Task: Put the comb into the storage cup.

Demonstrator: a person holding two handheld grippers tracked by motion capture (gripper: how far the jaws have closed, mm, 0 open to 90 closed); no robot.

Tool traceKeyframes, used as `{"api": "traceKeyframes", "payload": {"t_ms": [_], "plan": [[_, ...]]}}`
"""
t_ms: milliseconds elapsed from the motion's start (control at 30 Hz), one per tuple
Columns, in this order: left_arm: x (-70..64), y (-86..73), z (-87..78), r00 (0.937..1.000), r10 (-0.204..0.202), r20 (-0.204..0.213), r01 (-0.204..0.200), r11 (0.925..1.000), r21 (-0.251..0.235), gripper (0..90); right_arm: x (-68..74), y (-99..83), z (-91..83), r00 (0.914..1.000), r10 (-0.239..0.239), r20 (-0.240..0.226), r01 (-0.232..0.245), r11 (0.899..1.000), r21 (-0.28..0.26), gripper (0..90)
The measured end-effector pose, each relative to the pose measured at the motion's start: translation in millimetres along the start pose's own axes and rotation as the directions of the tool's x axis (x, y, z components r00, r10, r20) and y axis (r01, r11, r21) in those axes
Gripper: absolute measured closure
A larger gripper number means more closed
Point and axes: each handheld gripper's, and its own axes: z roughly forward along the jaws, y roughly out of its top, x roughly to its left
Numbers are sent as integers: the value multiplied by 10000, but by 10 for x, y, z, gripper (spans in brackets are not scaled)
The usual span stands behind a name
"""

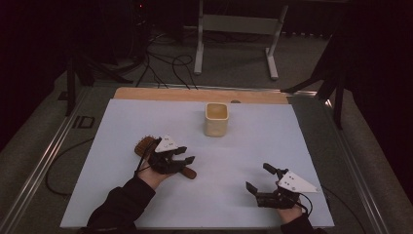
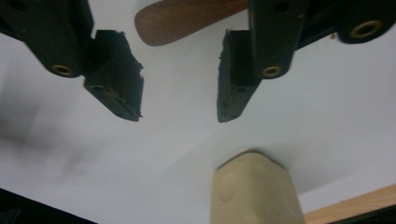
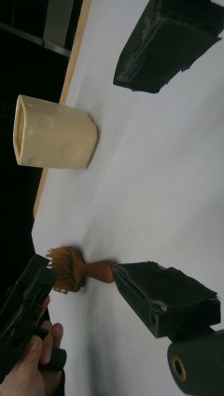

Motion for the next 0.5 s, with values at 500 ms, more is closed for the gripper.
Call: {"api": "traceKeyframes", "payload": {"t_ms": [500], "plan": [[11,-88,262,9992,-321,-256,352,9905,1331,799,-1,-2,0,10000,21,-52,-22,10000,-15,87]]}}
